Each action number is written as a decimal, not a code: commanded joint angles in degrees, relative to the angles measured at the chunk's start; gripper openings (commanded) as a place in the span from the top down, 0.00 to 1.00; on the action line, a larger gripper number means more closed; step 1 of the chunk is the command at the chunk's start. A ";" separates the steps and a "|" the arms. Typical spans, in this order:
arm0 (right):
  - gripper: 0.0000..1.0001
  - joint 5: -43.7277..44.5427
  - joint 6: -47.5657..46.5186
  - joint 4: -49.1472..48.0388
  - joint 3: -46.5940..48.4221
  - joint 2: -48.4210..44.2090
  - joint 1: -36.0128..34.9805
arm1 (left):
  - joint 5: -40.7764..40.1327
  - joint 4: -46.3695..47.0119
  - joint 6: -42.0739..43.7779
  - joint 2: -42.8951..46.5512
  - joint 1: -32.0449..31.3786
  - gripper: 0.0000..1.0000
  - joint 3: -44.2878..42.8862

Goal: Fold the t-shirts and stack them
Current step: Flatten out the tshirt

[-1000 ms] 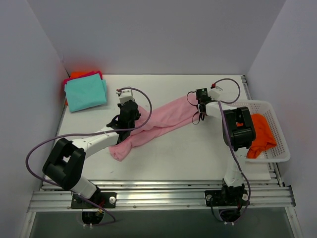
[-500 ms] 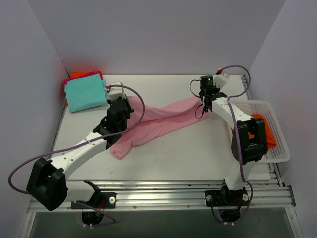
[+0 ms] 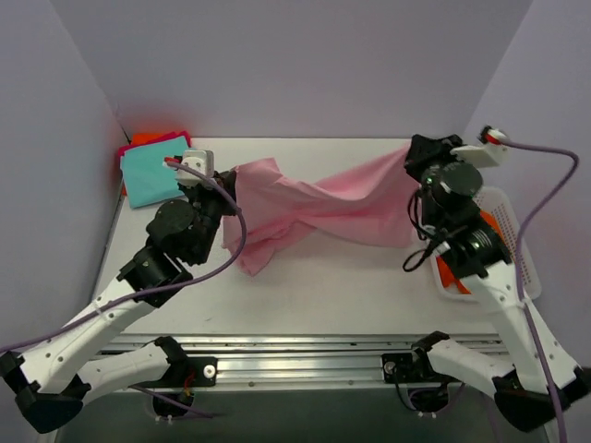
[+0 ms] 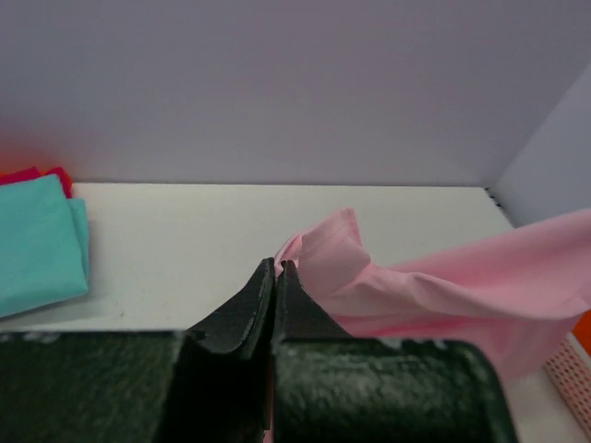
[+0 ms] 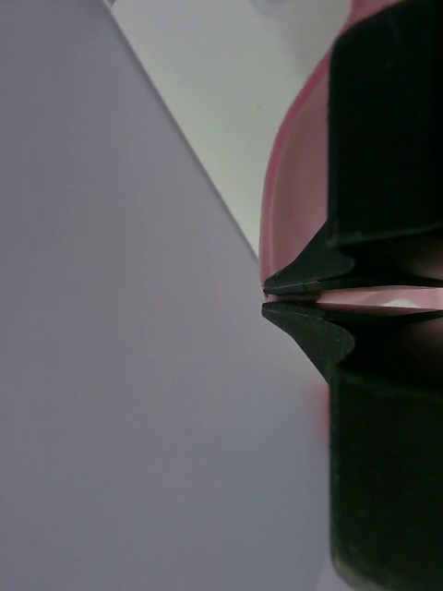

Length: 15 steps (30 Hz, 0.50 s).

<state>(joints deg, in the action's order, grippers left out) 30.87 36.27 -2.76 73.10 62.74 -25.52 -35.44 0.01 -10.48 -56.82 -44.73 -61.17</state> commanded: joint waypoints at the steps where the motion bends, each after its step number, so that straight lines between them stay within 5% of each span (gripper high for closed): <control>1: 1.00 1.92 -2.25 -4.70 -3.83 -12.97 -1.90 | -0.15 -5.54 6.95 6.18 -9.28 0.98 -9.31; 6: 1.00 -3.09 -4.97 -4.35 -1.39 -24.48 -1.82 | 5.87 -13.54 10.13 9.88 -17.93 0.98 -22.56; 15: 1.00 -17.95 -7.71 -0.84 11.87 -27.32 4.49 | 26.82 -22.95 10.30 9.27 -18.02 0.98 -40.16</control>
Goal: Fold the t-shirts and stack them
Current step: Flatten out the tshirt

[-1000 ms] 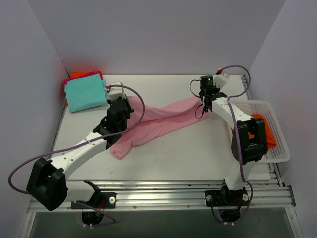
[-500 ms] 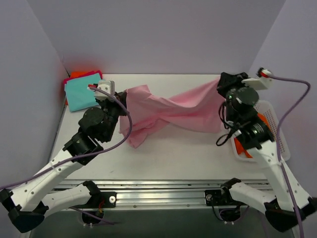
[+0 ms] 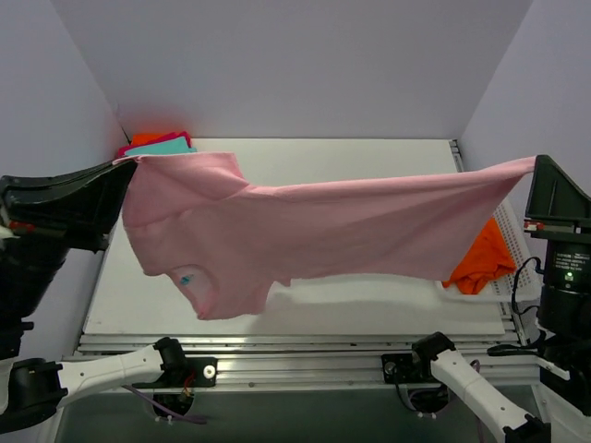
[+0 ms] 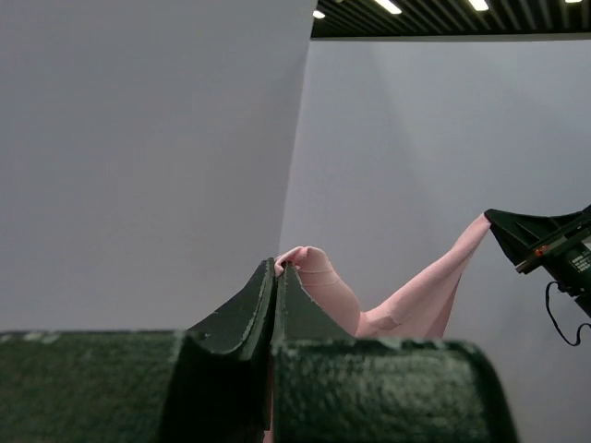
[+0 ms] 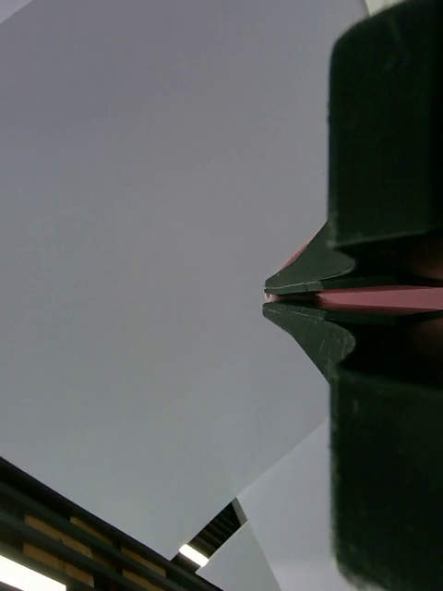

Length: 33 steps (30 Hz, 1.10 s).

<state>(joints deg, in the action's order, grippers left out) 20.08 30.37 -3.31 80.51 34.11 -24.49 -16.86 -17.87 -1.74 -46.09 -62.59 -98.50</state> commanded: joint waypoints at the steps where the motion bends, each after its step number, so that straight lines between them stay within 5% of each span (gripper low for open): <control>1: 1.00 -7.59 -1.89 -0.12 5.61 1.75 4.70 | 9.82 -4.98 3.82 -1.55 -0.17 0.98 -4.06; 8: 1.00 -5.58 -3.30 7.70 13.80 14.13 9.73 | 4.05 -1.58 9.63 -1.64 -0.08 0.98 -0.93; 17: 1.00 1.28 -2.25 1.04 -0.94 28.89 9.73 | -16.10 10.65 15.81 -10.32 3.68 0.98 14.11; 22: 1.00 2.60 -0.40 -4.50 -7.82 37.77 9.81 | -0.15 15.99 3.00 -17.01 23.79 0.98 24.55; 26: 1.00 4.88 0.74 -10.66 -8.97 52.76 9.99 | 8.32 24.80 -0.98 -30.96 37.76 0.98 28.63; 30: 1.00 4.10 1.53 -11.98 1.53 70.36 10.86 | 14.39 26.75 -1.60 -51.34 44.55 0.98 19.43; 33: 1.00 2.95 2.15 -9.19 14.34 84.51 11.57 | 19.84 23.43 -2.56 -73.62 48.07 0.98 3.97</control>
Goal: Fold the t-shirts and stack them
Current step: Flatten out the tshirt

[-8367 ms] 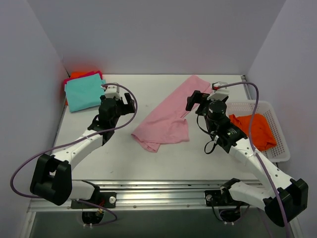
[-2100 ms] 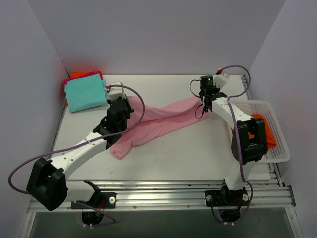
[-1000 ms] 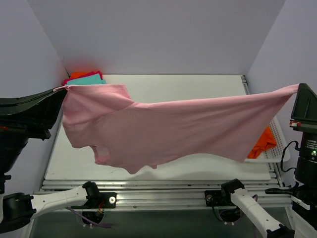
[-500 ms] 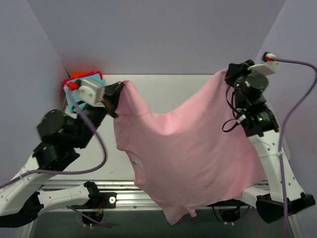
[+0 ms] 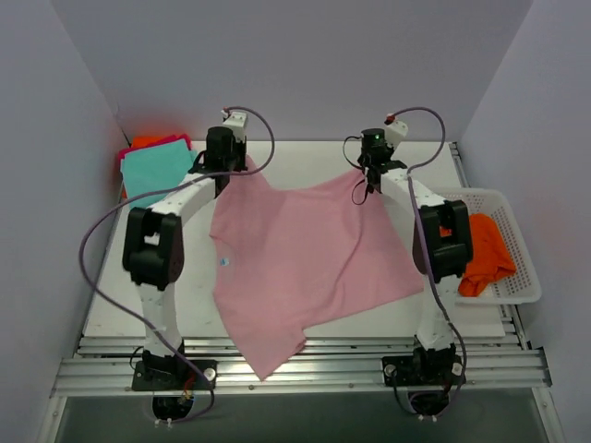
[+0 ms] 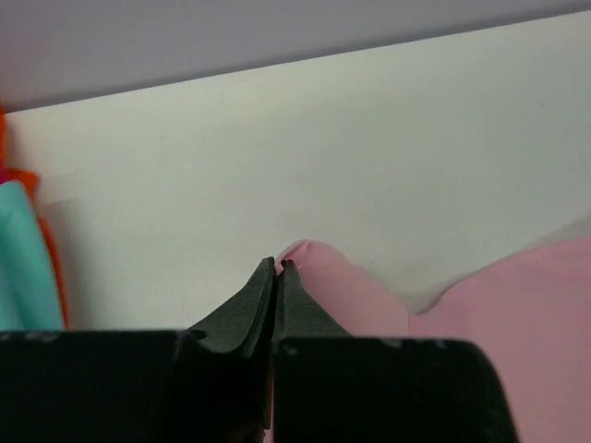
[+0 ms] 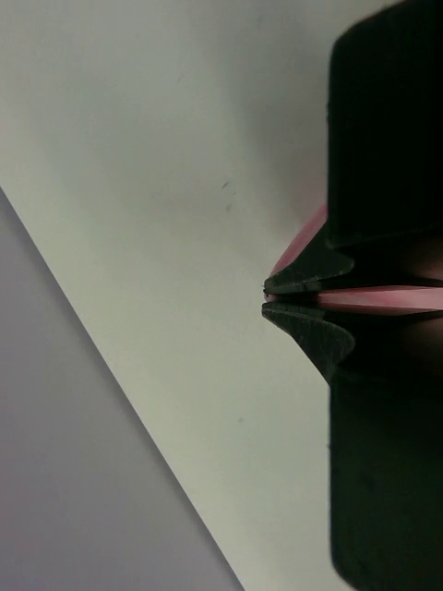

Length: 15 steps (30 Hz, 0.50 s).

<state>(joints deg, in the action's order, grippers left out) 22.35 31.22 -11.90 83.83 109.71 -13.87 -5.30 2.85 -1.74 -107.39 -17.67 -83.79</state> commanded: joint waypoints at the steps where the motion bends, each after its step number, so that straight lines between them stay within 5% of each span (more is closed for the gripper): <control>1: 1.00 0.77 1.38 0.46 14.74 15.64 0.95 | 9.16 1.29 -2.66 -16.14 3.69 0.98 -20.18; 7: 1.00 5.33 2.00 11.55 42.77 34.58 2.87 | 8.65 -15.49 -0.20 -40.91 5.01 0.98 -55.82; 8: 0.85 5.42 2.61 11.64 44.38 35.65 3.32 | 8.12 -17.68 -0.20 -43.84 5.19 0.92 -66.83; 9: 0.65 5.42 2.88 11.64 45.62 36.36 3.67 | 7.50 -21.97 -0.63 -46.56 5.45 0.76 -72.42; 10: 0.43 5.86 3.14 11.64 46.24 36.89 4.28 | 6.71 -23.23 -1.24 -50.51 5.89 0.24 -76.74; 11: 0.10 6.39 3.40 11.64 46.33 36.63 4.64 | 6.10 -23.42 -2.12 -51.15 6.15 0.06 -79.14; 12: 0.00 7.26 3.93 11.64 45.64 36.02 4.81 | 5.83 -20.90 -4.57 -50.81 6.42 0.06 -77.68; 15: 0.00 9.90 3.15 9.20 39.41 31.02 4.99 | 5.31 -8.98 -8.27 -42.40 7.65 0.06 -60.89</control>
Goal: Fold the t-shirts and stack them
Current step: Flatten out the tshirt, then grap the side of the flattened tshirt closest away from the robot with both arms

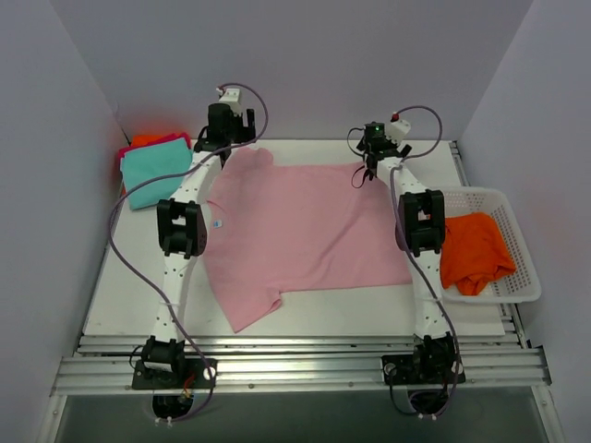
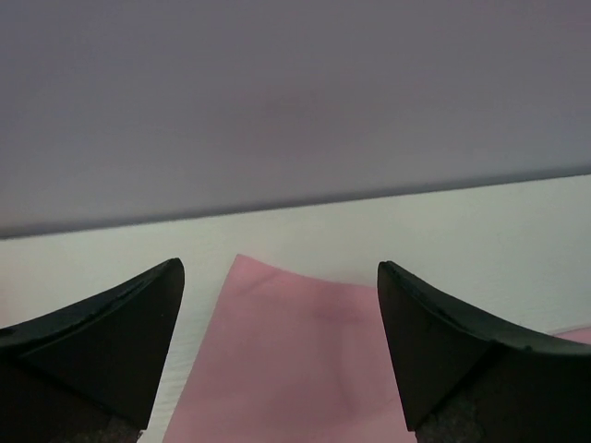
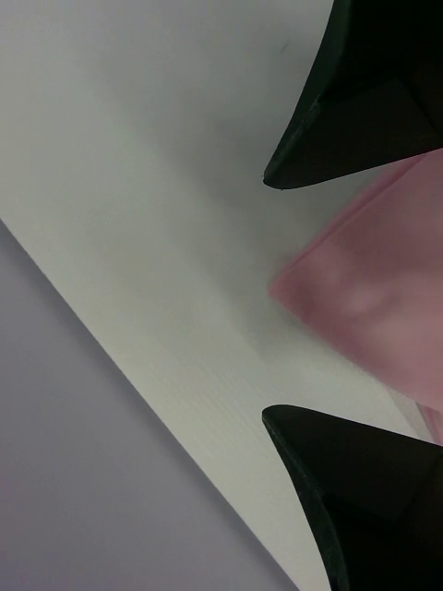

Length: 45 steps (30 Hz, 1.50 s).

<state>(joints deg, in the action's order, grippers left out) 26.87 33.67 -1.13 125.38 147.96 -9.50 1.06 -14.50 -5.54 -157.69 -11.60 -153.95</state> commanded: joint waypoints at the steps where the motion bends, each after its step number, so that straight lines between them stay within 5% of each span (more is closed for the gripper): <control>1: 0.00 6.43 0.26 -2.64 -4.33 -10.99 0.53 | -3.84 10.87 -4.65 13.58 1.58 0.06 13.46; 9: 0.00 14.79 -5.53 -9.93 -24.97 -32.00 -2.71 | -12.84 20.39 -3.60 40.22 -0.27 0.06 39.14; 14: 0.03 18.84 -5.64 -9.07 -36.94 -41.86 -6.15 | -17.38 21.79 -7.02 55.18 -3.43 0.06 65.61; 18: 0.00 6.73 -0.80 -12.83 -52.92 -52.40 -7.28 | -27.74 30.84 -10.62 71.76 -12.02 0.06 89.48; 20: 0.00 9.58 -0.54 -15.74 -64.44 -60.04 -12.45 | -33.90 31.46 -12.03 75.67 -20.28 0.05 95.74; 21: 0.00 12.56 0.94 -15.92 -67.08 -64.16 -14.91 | -42.98 28.25 -15.26 78.38 -23.35 0.05 99.07; 24: 0.00 21.80 2.45 -9.99 -70.98 -68.14 -23.62 | -52.97 14.27 -27.45 82.96 -33.64 0.04 102.26; 28: 0.04 24.81 4.04 -3.09 -75.35 -79.03 -32.76 | -71.67 18.26 -19.53 88.60 -52.35 0.06 109.46; 30: 0.14 27.34 7.51 -5.29 -83.69 -88.13 -37.43 | -70.77 28.43 -13.37 91.14 -57.04 0.06 113.41; 32: 0.01 23.88 11.84 -8.43 -89.14 -94.14 -35.70 | -66.90 40.53 -17.45 93.25 -54.43 0.06 122.63; 34: 0.00 17.37 11.94 -10.12 -94.26 -101.53 -31.83 | -54.41 42.18 -20.03 95.54 -51.09 0.06 127.12; 37: 0.00 7.23 11.68 0.27 -91.03 -104.54 -26.71 | -51.41 21.73 -23.02 98.71 -47.99 0.06 118.85; 39: 0.00 13.70 13.34 9.69 -85.08 -102.27 -30.12 | -56.84 3.18 -33.60 98.63 -50.01 0.06 111.54; 40: 0.00 17.47 15.87 18.09 -83.39 -101.39 -32.06 | -59.74 -15.63 -39.40 98.36 -51.32 0.05 108.11; 41: 0.00 21.43 18.25 22.18 -82.07 -100.60 -34.34 | -65.43 -24.52 -53.03 97.84 -53.16 0.03 103.20; 43: 0.00 30.32 25.18 34.45 -78.82 -97.96 -38.22 | -67.50 -45.93 -67.08 97.57 -58.79 0.02 101.31; 45: 0.00 32.10 32.58 38.46 -78.01 -95.50 -38.49 | -64.46 -50.70 -77.41 97.57 -60.82 0.02 103.66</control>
<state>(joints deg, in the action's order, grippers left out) 48.64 53.98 19.20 44.84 50.02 -47.13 -61.12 -34.20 -58.37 -60.29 -69.78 -51.48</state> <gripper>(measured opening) 0.995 0.980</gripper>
